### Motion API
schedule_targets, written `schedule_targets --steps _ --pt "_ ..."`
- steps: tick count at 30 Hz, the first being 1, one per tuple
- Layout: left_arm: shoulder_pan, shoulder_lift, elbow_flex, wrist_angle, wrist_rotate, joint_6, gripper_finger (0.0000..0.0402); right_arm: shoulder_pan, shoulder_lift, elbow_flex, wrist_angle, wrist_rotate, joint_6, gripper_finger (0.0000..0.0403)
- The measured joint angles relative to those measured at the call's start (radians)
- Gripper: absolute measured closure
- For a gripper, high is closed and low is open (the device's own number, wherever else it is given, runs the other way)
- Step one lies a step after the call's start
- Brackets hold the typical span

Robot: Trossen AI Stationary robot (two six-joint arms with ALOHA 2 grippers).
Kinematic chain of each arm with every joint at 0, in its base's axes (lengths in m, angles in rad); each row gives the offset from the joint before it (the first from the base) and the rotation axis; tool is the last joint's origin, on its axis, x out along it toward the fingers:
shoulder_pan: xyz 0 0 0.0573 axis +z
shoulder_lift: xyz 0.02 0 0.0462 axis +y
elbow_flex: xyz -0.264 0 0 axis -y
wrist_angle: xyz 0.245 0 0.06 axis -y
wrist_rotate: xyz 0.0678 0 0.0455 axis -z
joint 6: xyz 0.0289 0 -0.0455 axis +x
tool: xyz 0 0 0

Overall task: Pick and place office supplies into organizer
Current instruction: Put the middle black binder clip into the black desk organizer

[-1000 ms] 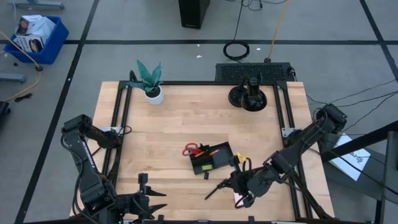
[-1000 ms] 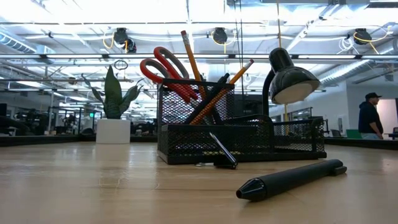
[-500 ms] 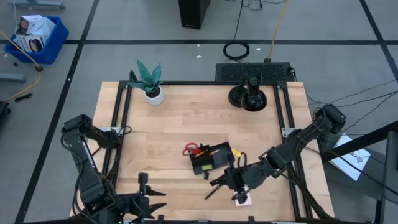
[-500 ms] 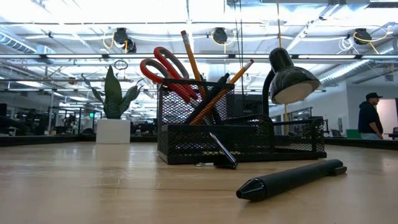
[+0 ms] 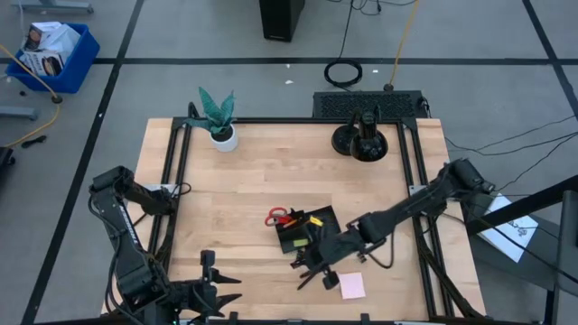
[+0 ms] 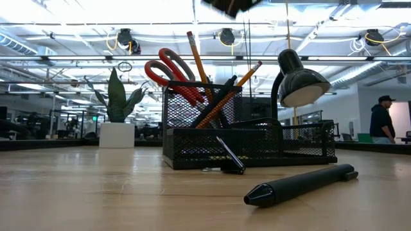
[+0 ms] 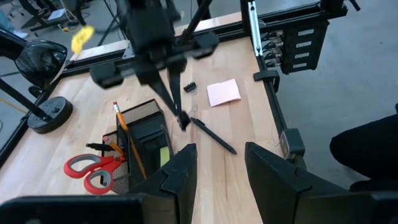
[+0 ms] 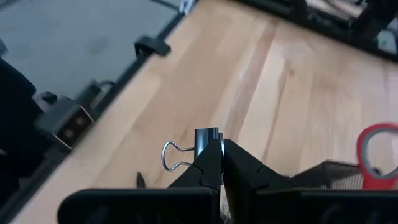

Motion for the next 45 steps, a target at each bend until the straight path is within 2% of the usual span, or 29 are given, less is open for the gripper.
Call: schedule_targets --steps 5,18,23,33,38,45 --pt "0.000 0.000 0.000 0.000 0.000 0.000 0.0261 -0.031 0.045 0.000 0.008 -0.052 0.005 0.0403" --pt "0.000 0.000 0.000 0.000 0.000 -0.001 0.0261 -0.067 0.061 -0.062 0.063 -0.046 0.025 0.0403" --pt "0.000 0.000 0.000 0.000 0.000 -0.001 0.0261 -0.072 0.062 -0.107 0.089 0.033 0.012 0.0403" --pt "0.000 0.000 0.000 0.000 0.000 -0.001 0.0261 -0.063 0.060 -0.150 0.096 0.100 0.011 0.0403" --pt "0.000 0.000 0.000 0.000 0.000 -0.001 0.0261 -0.055 0.060 -0.163 0.086 0.183 -0.004 0.0403" --pt "0.000 0.000 0.000 0.001 0.000 -0.002 0.0261 -0.043 0.060 -0.164 0.058 0.188 0.008 0.0403"
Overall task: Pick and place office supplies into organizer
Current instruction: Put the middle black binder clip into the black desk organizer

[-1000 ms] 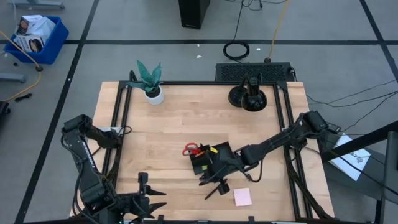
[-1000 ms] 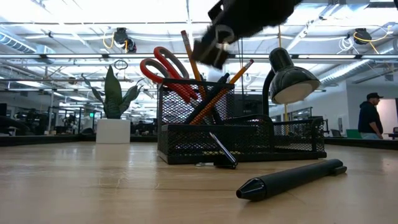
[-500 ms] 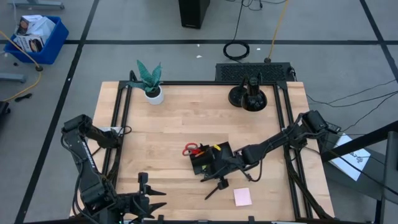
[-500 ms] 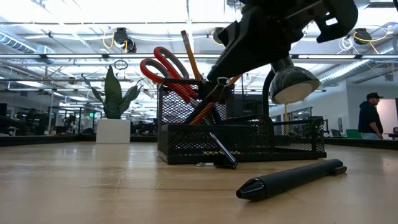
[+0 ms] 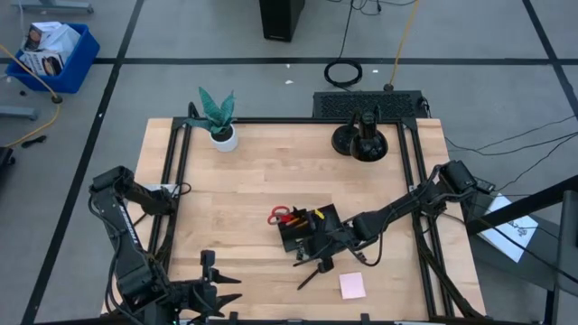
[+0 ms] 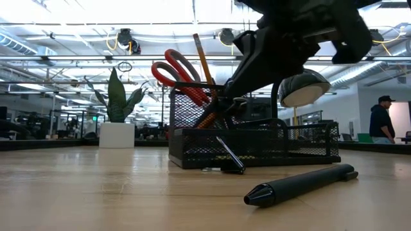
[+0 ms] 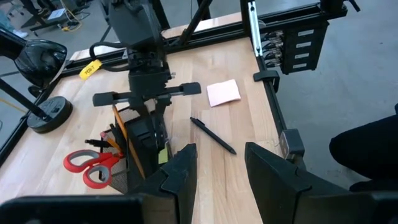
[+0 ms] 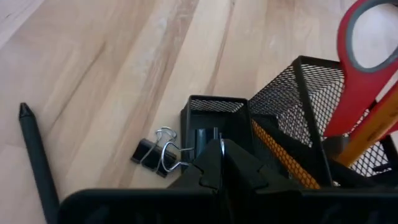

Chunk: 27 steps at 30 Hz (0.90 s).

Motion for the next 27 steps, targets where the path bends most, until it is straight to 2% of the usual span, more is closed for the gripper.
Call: schedule_targets --steps 14,20,24,27 --pt "0.000 0.000 0.000 0.000 0.000 -0.004 0.0261 0.041 0.001 0.000 -0.017 0.064 0.007 0.0403" --pt "0.000 0.000 0.000 0.000 0.000 -0.004 0.0261 0.073 0.001 0.000 -0.043 0.161 0.006 0.0403" --pt "0.000 0.000 0.000 0.000 0.000 -0.004 0.0261 0.086 0.001 0.000 -0.051 0.165 0.011 0.0403" --pt "0.000 0.000 0.000 0.000 0.000 -0.004 0.0261 0.093 0.001 0.000 -0.055 0.216 0.013 0.0403"
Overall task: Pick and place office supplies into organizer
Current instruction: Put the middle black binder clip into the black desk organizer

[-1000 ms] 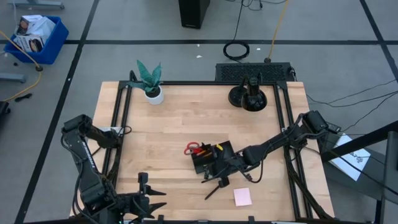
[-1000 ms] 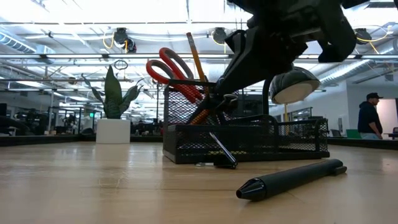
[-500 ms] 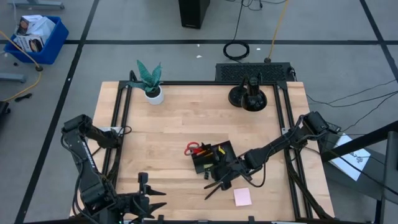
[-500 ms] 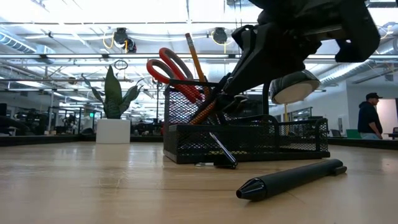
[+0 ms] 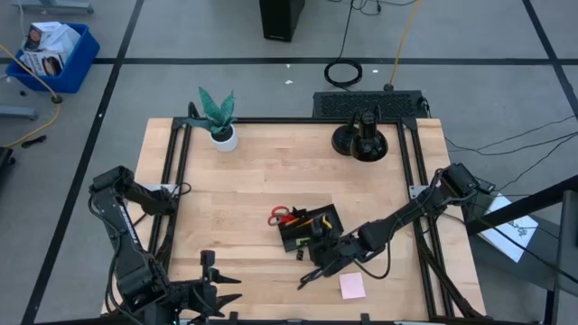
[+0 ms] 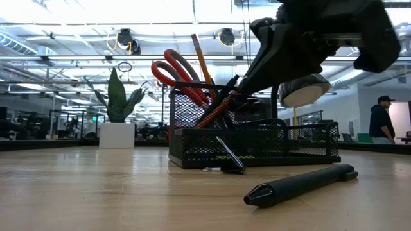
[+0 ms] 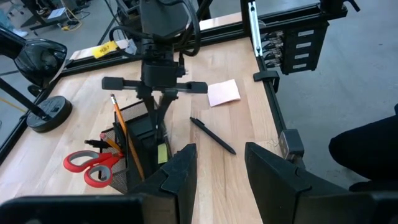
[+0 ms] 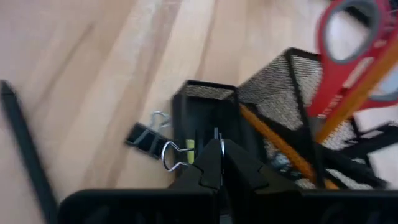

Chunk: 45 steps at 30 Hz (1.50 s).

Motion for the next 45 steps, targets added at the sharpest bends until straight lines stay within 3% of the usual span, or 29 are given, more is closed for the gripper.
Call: schedule_targets --steps 32,36,45 --pt "0.000 0.000 0.000 0.000 0.000 0.003 0.0261 0.010 0.015 -0.008 -0.001 0.016 0.089 0.0403" --pt "0.000 0.000 0.000 0.001 0.000 0.005 0.0261 0.008 0.049 -0.008 0.040 -0.031 0.087 0.0403" --pt "0.001 0.000 0.000 0.006 0.000 0.004 0.0261 0.005 0.058 -0.002 0.049 -0.023 0.049 0.0403"
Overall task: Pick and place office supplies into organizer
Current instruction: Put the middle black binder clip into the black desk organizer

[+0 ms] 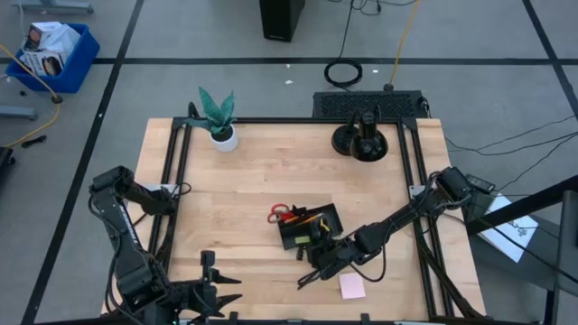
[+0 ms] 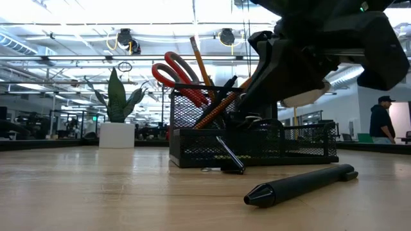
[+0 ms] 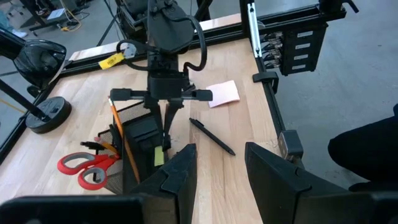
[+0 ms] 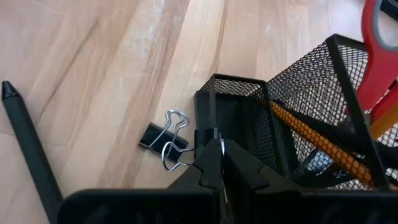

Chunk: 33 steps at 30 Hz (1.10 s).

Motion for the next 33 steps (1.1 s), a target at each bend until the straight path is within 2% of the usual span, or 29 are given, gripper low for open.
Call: schedule_targets --steps 26,33 --pt "0.000 0.000 0.000 0.001 0.000 -0.001 0.0261 -0.014 -0.001 0.001 0.016 0.076 -0.013 0.0403" --pt "0.000 0.000 0.000 0.001 0.000 0.000 0.0261 -0.021 -0.001 0.001 0.014 0.069 0.001 0.0403"
